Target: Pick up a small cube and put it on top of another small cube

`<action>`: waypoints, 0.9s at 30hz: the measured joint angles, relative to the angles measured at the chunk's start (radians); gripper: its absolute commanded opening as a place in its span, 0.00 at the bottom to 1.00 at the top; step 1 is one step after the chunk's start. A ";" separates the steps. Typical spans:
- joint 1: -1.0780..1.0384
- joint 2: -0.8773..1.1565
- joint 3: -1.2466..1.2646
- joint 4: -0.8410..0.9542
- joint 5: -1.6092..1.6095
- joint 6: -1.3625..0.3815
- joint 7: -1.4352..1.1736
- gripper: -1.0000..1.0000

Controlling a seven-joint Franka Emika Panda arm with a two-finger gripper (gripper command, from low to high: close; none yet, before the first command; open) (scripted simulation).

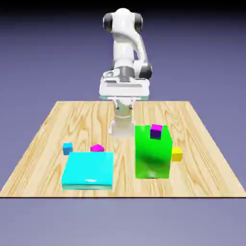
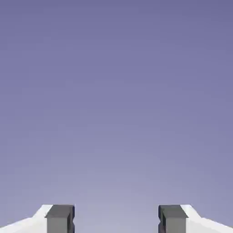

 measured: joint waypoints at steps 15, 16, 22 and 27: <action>-0.033 0.544 -0.506 0.223 0.328 -0.520 -0.034 0.50; -0.058 0.580 -0.540 0.238 0.350 -0.554 -0.036 0.50; -0.061 0.797 -0.742 0.327 0.482 -0.762 -0.050 0.50; -0.075 0.979 -0.910 0.401 0.591 -0.936 -0.061 0.50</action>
